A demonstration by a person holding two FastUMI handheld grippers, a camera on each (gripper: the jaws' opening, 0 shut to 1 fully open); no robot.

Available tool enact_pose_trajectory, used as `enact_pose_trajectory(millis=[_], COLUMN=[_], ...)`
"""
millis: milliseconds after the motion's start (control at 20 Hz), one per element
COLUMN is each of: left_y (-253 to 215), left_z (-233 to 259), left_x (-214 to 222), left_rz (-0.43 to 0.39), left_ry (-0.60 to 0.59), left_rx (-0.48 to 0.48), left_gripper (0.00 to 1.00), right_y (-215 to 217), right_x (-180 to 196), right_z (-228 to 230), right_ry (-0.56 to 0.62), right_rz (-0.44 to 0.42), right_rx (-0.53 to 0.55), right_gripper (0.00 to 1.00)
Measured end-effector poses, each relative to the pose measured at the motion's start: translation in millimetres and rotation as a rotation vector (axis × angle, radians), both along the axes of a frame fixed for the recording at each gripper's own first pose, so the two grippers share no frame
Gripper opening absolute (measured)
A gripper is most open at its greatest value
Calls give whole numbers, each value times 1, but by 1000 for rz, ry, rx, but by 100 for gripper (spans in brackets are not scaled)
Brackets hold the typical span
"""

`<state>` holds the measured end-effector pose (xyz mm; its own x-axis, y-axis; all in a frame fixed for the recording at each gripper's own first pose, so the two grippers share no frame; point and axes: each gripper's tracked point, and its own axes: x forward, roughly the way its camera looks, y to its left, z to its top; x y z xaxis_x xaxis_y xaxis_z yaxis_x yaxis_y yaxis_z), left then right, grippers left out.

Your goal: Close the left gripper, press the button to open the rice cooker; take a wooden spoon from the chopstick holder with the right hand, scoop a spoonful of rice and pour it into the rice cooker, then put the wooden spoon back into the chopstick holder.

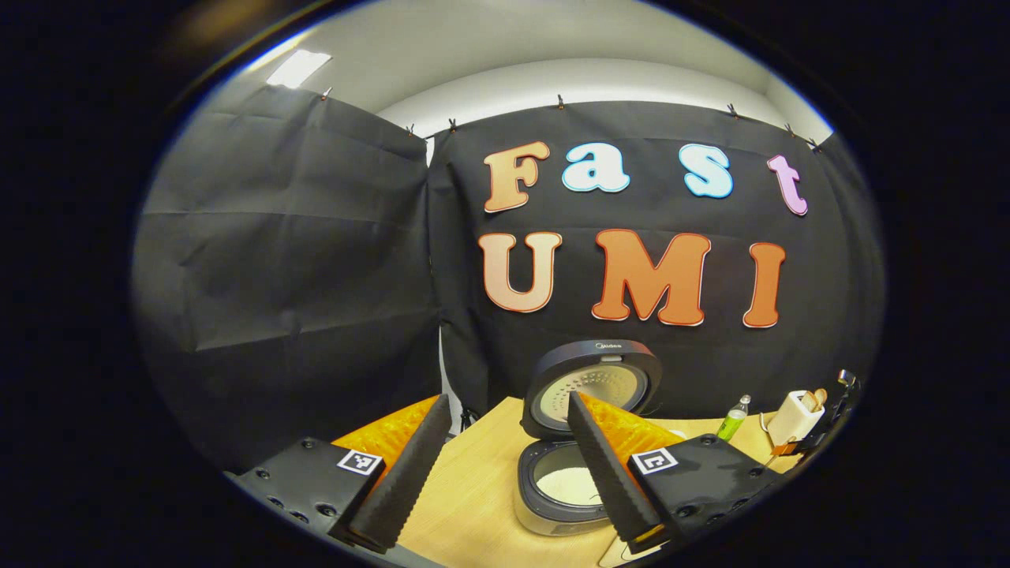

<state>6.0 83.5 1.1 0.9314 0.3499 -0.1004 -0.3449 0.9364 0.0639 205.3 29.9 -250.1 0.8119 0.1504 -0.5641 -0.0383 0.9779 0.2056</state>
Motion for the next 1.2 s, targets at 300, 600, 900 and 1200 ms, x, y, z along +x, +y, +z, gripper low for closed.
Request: enact_pose_trajectory(millis=[300, 600, 900, 1200], left_y=[11, 21, 45, 65], left_z=[-16, -21, -10, -10], left_x=[-1, 6, 18, 39], left_rz=[17, -28, -109, -222], left_ry=[49, 44, 22, 17], left_rx=[13, -10, -25, -45], left_gripper=[97, 97, 97, 96], right_y=[15, 21, 30, 77], right_x=[0, -13, -45, -112], right_z=[-4, 28, 104, 156], right_ry=[48, -38, -195, -305], right_rz=[-11, -26, -57, -21], right_rx=[107, 56, -11, -37], right_gripper=[23, 2, 2, 2])
